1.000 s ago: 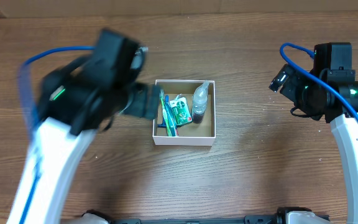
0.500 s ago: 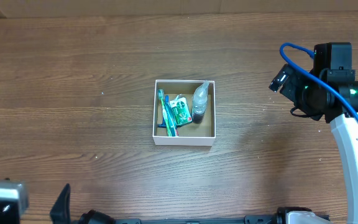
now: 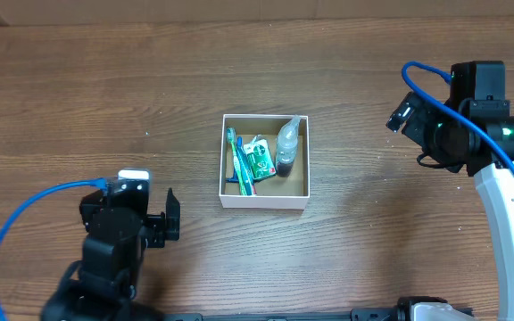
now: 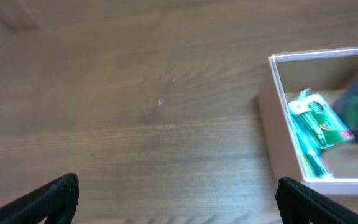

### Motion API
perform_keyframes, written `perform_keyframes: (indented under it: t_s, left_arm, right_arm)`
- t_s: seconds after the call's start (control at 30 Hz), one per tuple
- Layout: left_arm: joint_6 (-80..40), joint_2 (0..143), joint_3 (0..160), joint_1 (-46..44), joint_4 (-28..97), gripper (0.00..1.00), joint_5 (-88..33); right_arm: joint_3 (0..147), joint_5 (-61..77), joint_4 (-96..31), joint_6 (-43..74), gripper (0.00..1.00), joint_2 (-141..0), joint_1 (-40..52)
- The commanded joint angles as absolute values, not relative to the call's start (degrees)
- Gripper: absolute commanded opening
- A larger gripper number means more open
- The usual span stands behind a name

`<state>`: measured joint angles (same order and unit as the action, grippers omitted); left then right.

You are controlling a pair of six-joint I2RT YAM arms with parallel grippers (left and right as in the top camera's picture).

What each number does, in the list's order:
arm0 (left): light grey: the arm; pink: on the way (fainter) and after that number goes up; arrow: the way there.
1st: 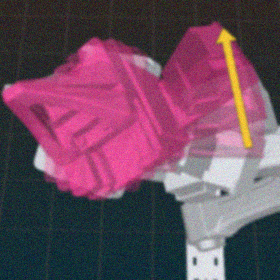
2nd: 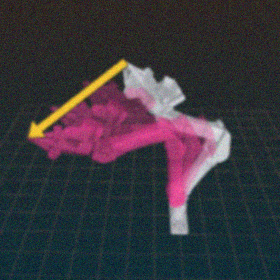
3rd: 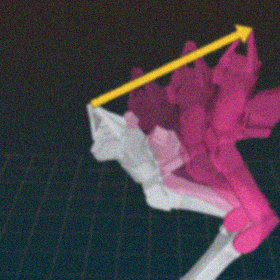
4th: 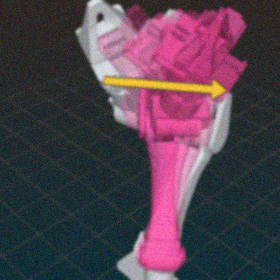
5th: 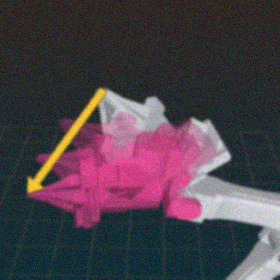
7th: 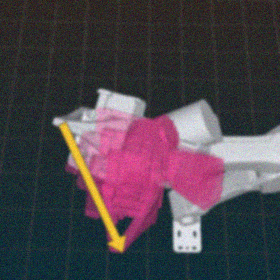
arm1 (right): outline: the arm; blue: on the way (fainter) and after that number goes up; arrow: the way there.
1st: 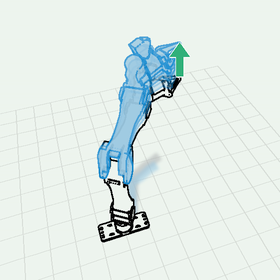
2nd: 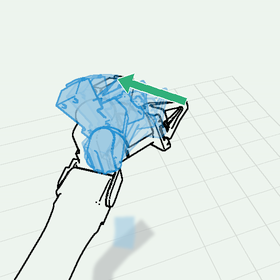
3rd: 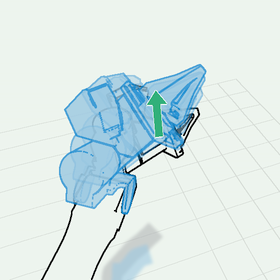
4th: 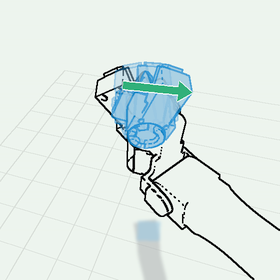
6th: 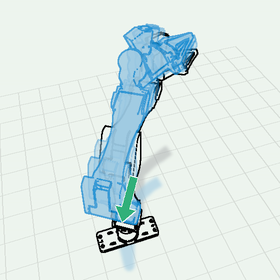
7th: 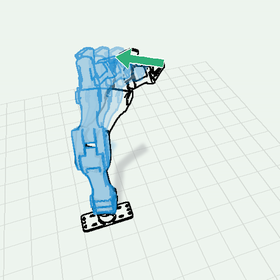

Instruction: Pack container

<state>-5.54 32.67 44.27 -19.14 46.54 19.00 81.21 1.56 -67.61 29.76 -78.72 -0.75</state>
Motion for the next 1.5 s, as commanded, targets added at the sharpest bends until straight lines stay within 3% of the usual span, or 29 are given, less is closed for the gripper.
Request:
perform_keyframes:
  t_s: [0.0, 0.13, 0.43, 1.23, 1.37, 1.47]
  left_arm:
    - [-4.2, 25.3, 31.6, -11.0, 38.4, 1.0, 9.7]
    - [-4.3, 17.1, 21.6, -4.7, 35.7, 1.0, 6.0]
    - [-4.5, 3.3, 11.7, -3.8, 38.9, 1.0, 5.9]
    - [-4.5, 0.3, 9.3, -3.8, 41.3, 1.0, 5.7]
    - [-4.5, 0.3, 9.3, -3.8, 41.3, 1.0, 5.7]
    - [-4.5, 0.3, 9.3, -3.8, 41.3, 1.0, 5.7]
  right_arm:
    - [82.0, 1.6, -67.4, 29.9, 1.0, -78.7, -1.0]
    - [82.0, 1.6, -67.4, 29.9, 1.0, -78.7, -1.0]
    - [82.0, 1.6, -67.4, 29.9, 1.0, -78.7, -1.0]
    - [81.9, 1.6, -67.4, 29.9, 1.0, -78.3, -1.0]
    - [80.9, 1.5, -67.4, 29.8, 1.0, -73.2, 0.5]
    - [79.0, -8.1, -65.7, 28.1, 1.0, -64.1, 3.0]
